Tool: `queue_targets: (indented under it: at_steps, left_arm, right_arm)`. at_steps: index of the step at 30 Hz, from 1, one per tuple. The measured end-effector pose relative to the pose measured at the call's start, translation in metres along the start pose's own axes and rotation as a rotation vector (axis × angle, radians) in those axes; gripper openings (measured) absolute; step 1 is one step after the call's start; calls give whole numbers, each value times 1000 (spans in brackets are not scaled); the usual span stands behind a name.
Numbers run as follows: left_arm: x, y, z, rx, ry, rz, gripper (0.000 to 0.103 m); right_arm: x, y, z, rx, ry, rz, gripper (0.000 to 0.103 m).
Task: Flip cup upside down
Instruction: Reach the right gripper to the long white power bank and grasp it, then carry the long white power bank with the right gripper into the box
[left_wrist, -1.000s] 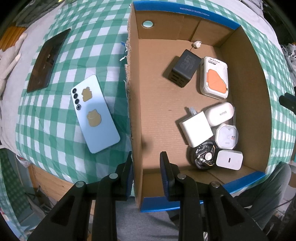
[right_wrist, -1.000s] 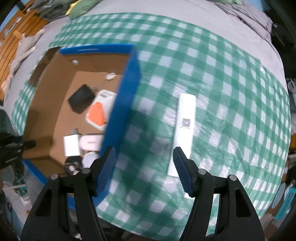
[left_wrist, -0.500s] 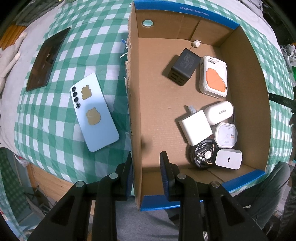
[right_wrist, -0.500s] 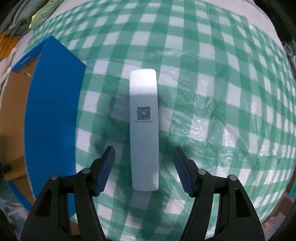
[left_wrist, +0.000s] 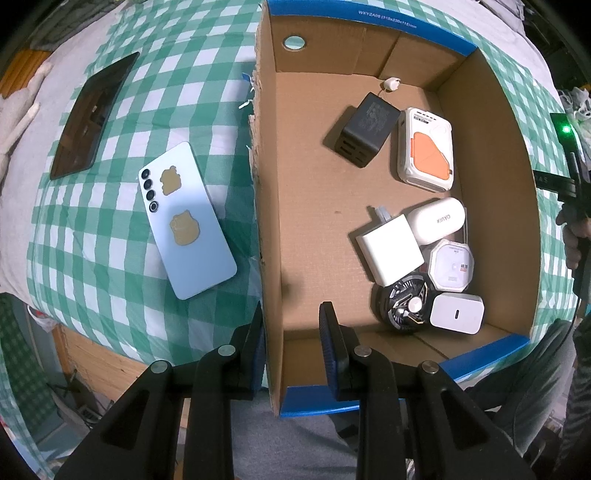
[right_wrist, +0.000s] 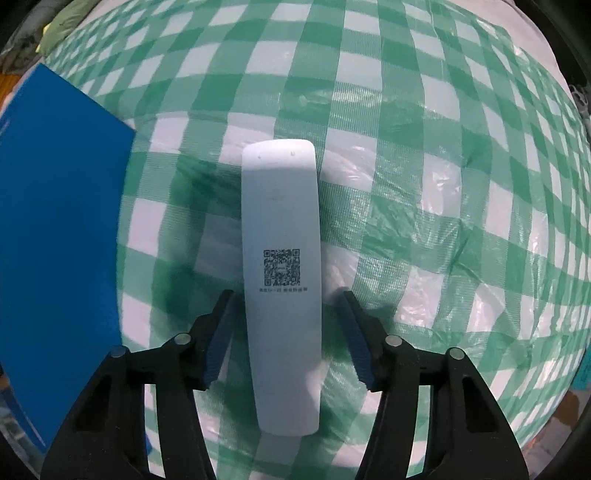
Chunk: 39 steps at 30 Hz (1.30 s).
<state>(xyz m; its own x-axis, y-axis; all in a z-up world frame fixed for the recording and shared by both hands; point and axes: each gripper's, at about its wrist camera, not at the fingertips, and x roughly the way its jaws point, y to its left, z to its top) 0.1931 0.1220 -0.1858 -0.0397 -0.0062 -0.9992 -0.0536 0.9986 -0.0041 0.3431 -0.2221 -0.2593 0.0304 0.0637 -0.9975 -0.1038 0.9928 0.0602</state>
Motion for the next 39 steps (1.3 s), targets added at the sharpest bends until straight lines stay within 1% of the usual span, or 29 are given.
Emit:
queue_targets:
  at_steps: [1, 2, 4, 5, 10, 15, 19, 23, 24, 31, 33, 36, 38, 39]
  left_arm:
    - [0, 1, 0, 0, 0, -2, 25]
    - [0, 1, -1, -1, 1, -3, 25]
    - [0, 1, -1, 0, 1, -1, 25]
    - [0, 1, -1, 2, 1, 0, 25]
    - [0, 1, -1, 0, 0, -3, 25]
    - [0, 1, -1, 0, 0, -1, 25]
    - [0, 1, -1, -1, 0, -2, 25]
    - [0, 1, -1, 0, -1, 0, 25]
    - [0, 2, -1, 0, -1, 0, 25]
    - [1, 2, -2, 0, 0, 0, 25]
    - [1, 2, -2, -1, 0, -1, 25]
    - [1, 3, -3, -1, -1, -2, 25]
    - [1, 3, -3, 0, -1, -2, 25]
    - [1, 3, -3, -1, -1, -2, 25]
  right_arm:
    - [2, -1, 0, 0, 0, -4, 57]
    - [2, 0, 0, -4, 0, -10, 55]
    - [4, 7, 5, -22, -2, -31, 47]
    - [4, 10, 4, -27, -2, -36, 40]
    - [3, 15, 0, -40, 8, -53, 39]
    - [-6, 21, -12, -60, 21, -32, 39]
    - [-24, 27, -31, -76, 12, -22, 39]
    - [-39, 35, -39, -102, 5, -8, 39]
    - [-43, 38, -50, -109, 2, -6, 39]
    - [-80, 57, -63, -157, -31, 36, 39]
    - [-97, 64, -55, -172, -46, 50, 39]
    - [-120, 79, -56, -208, -72, 70, 39]
    - [-129, 90, -58, -232, -85, 85, 39]
    - [-130, 94, -53, -244, -89, 92, 39]
